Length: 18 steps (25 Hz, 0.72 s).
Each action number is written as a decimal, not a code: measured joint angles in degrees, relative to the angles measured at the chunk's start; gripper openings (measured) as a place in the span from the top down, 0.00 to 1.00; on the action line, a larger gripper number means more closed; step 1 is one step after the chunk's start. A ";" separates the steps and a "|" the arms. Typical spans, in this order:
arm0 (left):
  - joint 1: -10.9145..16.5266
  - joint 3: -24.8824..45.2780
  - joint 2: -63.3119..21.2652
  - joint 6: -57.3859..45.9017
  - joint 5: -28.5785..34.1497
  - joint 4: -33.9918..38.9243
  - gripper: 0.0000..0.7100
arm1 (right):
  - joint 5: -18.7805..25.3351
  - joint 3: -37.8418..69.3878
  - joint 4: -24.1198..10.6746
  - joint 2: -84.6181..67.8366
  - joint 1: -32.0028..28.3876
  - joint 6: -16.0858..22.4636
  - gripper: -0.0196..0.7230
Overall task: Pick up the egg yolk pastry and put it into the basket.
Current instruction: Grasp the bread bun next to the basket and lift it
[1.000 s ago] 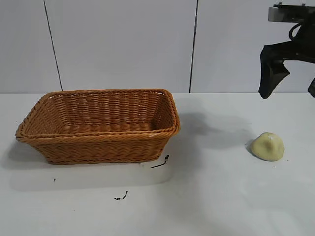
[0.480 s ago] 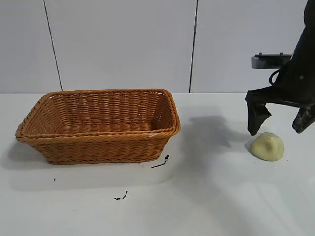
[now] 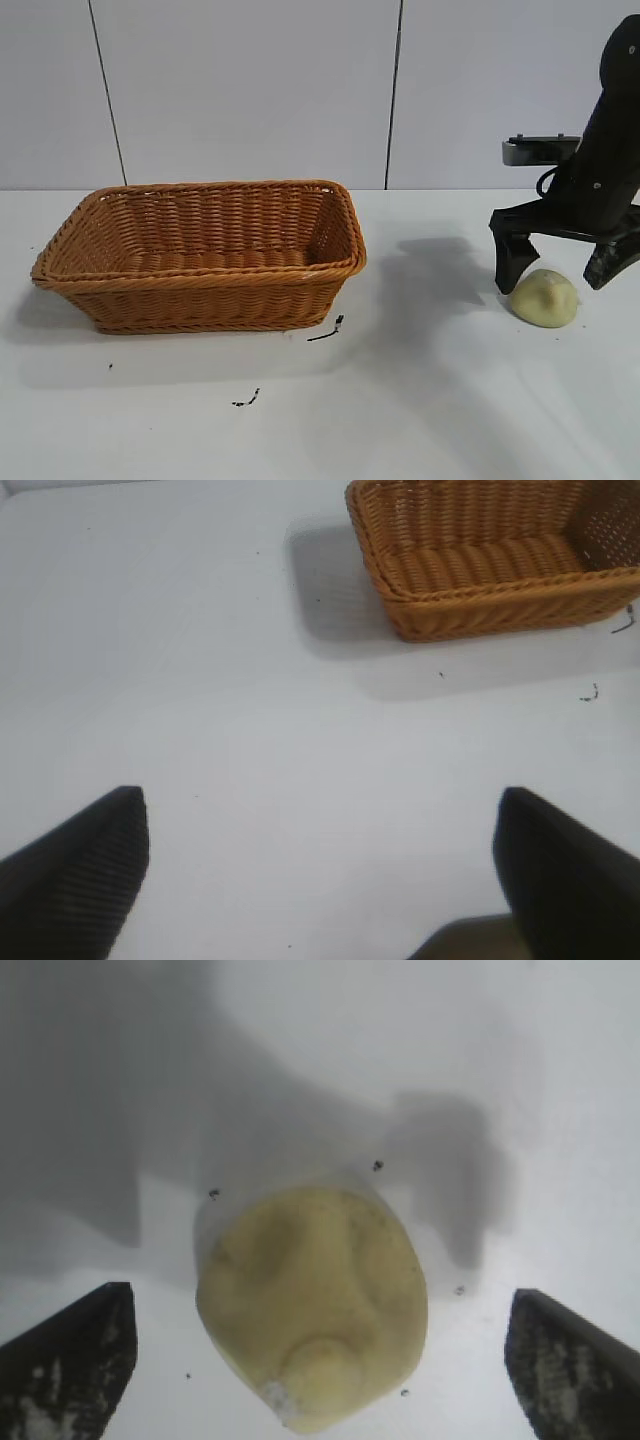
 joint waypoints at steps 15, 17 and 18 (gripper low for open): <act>0.00 0.00 0.00 0.00 0.00 0.00 0.02 | 0.72 -0.27 -0.63 2.98 0.00 0.00 0.40; 0.00 0.00 0.00 0.00 0.00 0.00 0.02 | 0.86 -0.35 -0.74 3.04 0.00 0.00 0.56; 0.00 0.00 0.00 0.00 0.00 0.00 0.02 | 0.86 -0.47 -0.86 3.04 0.00 0.00 0.64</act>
